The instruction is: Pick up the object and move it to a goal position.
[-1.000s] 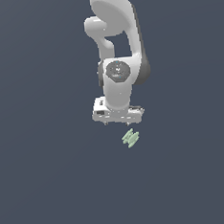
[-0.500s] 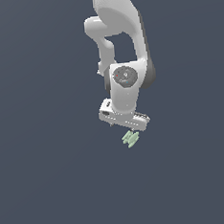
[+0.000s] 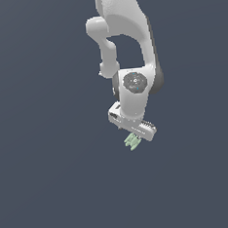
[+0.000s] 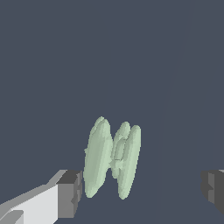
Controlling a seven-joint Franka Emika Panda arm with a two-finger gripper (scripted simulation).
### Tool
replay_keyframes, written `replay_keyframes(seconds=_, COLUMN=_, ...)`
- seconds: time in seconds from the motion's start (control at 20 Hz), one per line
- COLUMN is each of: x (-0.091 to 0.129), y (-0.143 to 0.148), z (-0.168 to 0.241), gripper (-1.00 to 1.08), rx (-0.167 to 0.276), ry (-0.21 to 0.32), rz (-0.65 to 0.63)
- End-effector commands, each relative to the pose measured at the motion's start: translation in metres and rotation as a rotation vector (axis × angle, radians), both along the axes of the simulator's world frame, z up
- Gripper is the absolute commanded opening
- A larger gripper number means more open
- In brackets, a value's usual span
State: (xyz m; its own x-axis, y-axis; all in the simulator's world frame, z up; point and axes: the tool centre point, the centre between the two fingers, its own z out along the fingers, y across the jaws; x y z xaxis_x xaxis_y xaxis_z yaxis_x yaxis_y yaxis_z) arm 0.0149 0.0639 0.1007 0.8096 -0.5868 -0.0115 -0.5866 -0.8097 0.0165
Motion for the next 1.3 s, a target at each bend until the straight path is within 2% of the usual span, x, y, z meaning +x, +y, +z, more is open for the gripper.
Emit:
replay_keyframes(seconds=0.0, x=0.002, y=0.005, z=-0.003, gripper=1.00, rx=0.001, ry=-0.006, rz=-0.055)
replay_keyframes(seconds=0.55, x=0.008, y=0.018, z=-0.011, gripper=1.00, rx=0.004, ry=-0.019, rz=-0.188)
replay_keyframes(seconds=0.95, x=0.008, y=0.019, z=-0.015, gripper=1.00, rx=0.005, ry=-0.019, rz=-0.194)
replay_keyframes(seconds=1.25, x=0.007, y=0.019, z=-0.042, gripper=1.00, rx=0.005, ry=-0.019, rz=-0.197)
